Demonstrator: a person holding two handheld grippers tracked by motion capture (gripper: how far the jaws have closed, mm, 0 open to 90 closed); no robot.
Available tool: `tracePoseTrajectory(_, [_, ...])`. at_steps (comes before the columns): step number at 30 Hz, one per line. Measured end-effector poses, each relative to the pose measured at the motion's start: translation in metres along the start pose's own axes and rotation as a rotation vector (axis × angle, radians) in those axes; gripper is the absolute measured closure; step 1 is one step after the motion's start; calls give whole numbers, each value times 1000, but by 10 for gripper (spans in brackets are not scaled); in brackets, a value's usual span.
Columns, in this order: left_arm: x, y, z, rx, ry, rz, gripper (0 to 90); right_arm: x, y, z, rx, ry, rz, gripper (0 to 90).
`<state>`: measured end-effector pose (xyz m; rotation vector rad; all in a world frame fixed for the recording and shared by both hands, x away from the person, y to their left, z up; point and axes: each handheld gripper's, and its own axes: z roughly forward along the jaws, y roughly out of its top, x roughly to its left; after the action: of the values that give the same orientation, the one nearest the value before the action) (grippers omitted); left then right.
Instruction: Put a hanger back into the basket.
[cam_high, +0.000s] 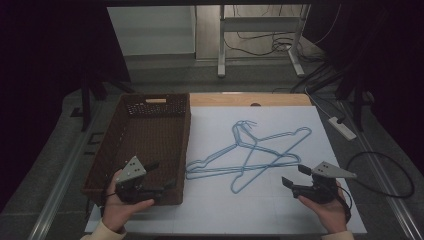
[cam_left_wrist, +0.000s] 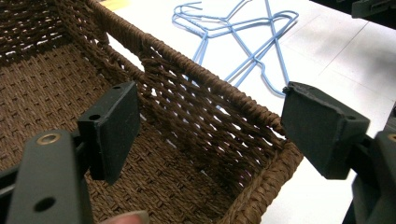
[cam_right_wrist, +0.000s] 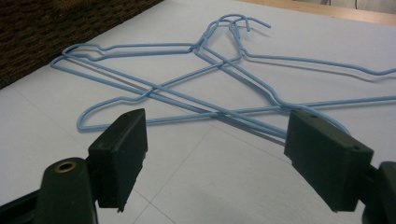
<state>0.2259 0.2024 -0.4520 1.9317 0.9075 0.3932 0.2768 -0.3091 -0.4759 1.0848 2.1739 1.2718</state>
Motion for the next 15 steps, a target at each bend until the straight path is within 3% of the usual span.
tracePoseTrajectory(15, [-1, -1, 1, 9, -6, -4, 208, 3, 4, 6, 26, -14, -31, 227])
